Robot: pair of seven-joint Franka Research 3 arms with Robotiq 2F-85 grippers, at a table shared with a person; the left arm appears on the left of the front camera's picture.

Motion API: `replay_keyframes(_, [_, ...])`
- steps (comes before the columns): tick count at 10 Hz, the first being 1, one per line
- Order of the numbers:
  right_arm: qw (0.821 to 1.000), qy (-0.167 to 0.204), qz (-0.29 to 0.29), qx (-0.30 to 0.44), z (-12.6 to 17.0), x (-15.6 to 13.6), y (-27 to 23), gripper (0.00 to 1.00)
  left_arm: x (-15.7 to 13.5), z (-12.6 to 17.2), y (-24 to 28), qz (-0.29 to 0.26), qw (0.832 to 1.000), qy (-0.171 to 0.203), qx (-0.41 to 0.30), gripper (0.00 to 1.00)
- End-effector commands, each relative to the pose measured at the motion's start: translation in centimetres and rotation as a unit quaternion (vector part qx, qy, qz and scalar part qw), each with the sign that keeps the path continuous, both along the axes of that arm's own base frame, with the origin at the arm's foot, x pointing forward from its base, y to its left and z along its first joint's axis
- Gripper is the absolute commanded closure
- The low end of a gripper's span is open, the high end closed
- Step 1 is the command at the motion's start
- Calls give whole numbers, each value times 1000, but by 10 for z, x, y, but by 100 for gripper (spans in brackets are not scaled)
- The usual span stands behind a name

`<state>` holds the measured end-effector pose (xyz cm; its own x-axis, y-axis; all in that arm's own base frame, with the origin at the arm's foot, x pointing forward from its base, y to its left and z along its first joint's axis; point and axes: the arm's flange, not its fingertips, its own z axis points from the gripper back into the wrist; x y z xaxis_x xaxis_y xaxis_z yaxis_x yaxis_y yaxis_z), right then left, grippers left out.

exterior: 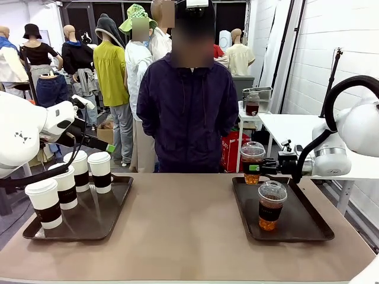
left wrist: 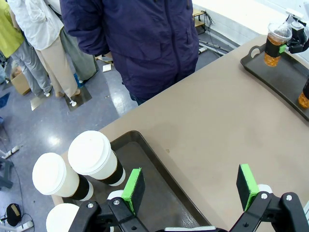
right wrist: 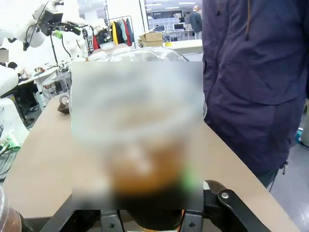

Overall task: Distribute the coffee onto the tray.
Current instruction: Pick up another iced Americano from the middle of the table and place it on the right Handle tray.

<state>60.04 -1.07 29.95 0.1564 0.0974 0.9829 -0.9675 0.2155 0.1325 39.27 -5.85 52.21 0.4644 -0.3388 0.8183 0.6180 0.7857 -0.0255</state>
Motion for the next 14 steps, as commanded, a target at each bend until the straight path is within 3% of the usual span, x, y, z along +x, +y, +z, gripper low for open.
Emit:
replay_keyframes(1, [999,-31,6,19,-2,-8,0,48,0,0,1,0,1000,2,0,0])
replay_keyframes(3, [998,-46,9,31,-9,-11,0,48,0,0,1,0,1000,2,0,0])
replay_keyframes(14, [999,-31,11,40,-63,-5,-14,48,0,0,1,0,1000,2,0,0])
